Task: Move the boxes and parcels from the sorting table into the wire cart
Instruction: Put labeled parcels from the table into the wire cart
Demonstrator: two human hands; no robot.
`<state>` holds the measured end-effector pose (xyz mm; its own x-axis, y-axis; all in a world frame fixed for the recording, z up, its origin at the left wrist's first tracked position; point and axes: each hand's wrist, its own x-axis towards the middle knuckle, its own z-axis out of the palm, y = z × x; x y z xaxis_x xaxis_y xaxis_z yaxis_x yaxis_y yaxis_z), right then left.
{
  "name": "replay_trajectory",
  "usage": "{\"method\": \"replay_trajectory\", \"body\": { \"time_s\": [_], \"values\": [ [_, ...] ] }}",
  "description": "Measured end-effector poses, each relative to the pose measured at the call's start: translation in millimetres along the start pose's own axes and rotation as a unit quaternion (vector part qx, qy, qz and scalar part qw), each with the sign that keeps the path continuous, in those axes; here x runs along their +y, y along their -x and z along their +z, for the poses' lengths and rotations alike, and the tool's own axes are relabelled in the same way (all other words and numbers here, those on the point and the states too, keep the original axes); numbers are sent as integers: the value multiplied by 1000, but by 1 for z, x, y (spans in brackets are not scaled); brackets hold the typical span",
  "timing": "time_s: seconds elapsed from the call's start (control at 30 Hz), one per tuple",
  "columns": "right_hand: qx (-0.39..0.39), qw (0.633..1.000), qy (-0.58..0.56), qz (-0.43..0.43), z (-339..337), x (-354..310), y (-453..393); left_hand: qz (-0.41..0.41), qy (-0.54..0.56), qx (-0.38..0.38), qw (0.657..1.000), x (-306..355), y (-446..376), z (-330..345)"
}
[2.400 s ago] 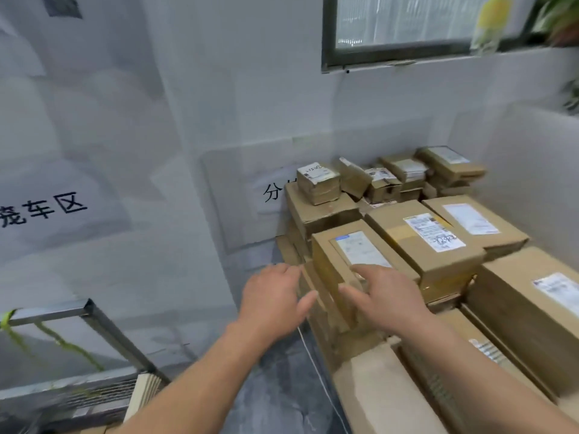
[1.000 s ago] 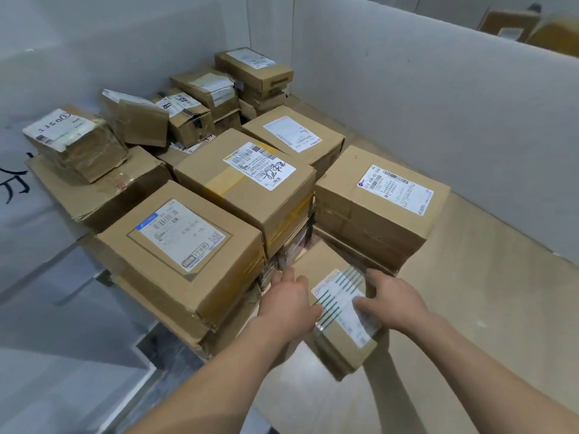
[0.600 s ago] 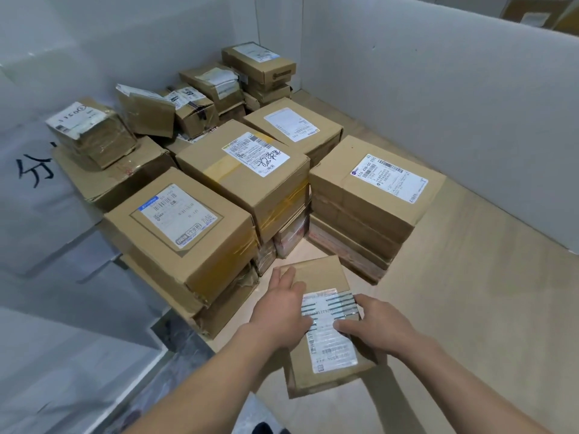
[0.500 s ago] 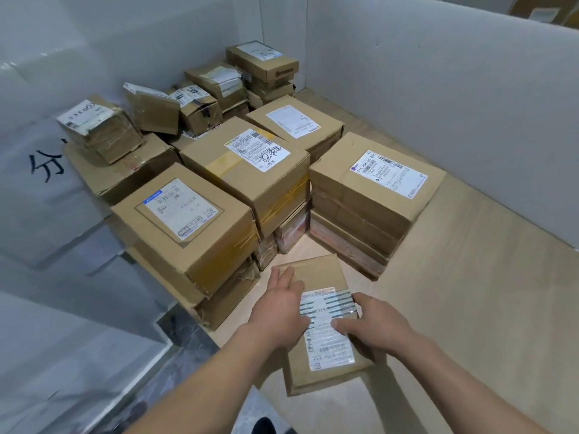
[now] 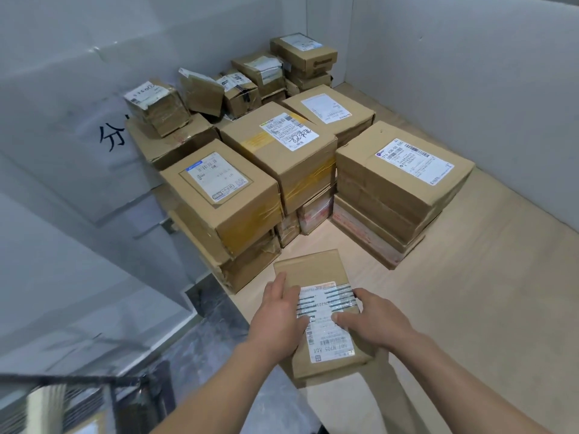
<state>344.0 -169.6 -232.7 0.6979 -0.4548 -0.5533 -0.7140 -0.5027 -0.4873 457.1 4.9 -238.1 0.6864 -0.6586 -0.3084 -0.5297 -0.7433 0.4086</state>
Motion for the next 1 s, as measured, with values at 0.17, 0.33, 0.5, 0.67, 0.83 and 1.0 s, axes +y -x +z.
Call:
{"method": "replay_trajectory", "body": {
  "time_s": [0.17, 0.33, 0.5, 0.67, 0.83, 1.0],
  "values": [
    [-2, 998, -57, -15, 18, 1, 7, -47, 90, 67, 993, -12, 24, 12],
    [-25, 974, -225, 12, 47, 0, 19, -122, 207, 46, 970, -32, 49, 22],
    [-46, 960, -276, 20, 82, -15, 48, -145, 254, 38, 955, -56, 91, 17],
    [-56, 946, -319, 14, 122, -47, 86, -170, 296, 39, 939, -95, 147, 7],
    [-84, 915, -395, 0, 159, -87, 115, -194, 321, 82, 923, -136, 205, -17],
    [-124, 905, -403, -55, 184, -129, 134, -194, 341, 142, 909, -169, 261, -48]
  ]
}}
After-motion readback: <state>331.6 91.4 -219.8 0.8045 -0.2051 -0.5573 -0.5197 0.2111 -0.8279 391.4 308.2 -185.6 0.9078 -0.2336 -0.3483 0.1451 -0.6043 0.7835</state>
